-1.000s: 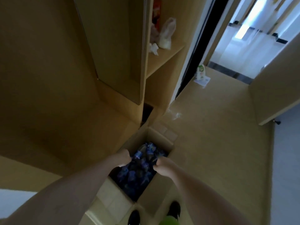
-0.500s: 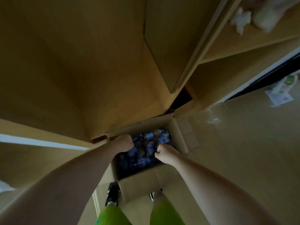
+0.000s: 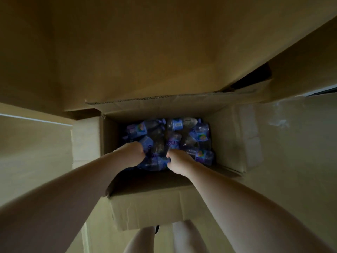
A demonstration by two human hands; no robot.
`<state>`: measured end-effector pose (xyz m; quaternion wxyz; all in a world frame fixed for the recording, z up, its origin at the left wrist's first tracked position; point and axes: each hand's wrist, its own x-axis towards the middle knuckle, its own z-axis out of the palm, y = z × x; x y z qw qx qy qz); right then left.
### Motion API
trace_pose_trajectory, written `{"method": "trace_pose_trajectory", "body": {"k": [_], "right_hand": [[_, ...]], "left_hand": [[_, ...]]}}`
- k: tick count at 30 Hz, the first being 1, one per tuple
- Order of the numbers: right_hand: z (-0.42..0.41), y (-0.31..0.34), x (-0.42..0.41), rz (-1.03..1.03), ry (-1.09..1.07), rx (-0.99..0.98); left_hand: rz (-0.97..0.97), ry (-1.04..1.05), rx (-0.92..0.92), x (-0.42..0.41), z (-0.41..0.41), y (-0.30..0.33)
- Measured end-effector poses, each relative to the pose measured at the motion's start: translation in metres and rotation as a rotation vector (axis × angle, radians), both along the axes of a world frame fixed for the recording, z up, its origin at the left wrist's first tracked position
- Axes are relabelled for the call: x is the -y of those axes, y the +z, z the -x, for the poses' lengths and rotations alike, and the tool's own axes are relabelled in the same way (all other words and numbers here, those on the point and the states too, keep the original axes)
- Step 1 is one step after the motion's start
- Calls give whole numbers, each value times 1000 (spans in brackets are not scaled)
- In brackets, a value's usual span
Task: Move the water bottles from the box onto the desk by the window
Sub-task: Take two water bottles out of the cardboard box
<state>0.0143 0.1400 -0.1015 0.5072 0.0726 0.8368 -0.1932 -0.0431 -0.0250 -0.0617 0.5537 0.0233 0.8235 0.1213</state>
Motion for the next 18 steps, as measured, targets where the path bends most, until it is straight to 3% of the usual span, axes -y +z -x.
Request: {"method": "trace_pose_trajectory", "body": {"k": [9, 14, 18], "right_hand": [[-15, -165, -8, 26, 151, 40], [-16, -219, 1, 38, 486, 34], [-21, -241, 7, 37, 512, 30]], "left_hand": [[-39, 250, -20, -4, -20, -143], [-77, 398, 52, -12, -43, -183], [-51, 547, 100, -6, -60, -197]]}}
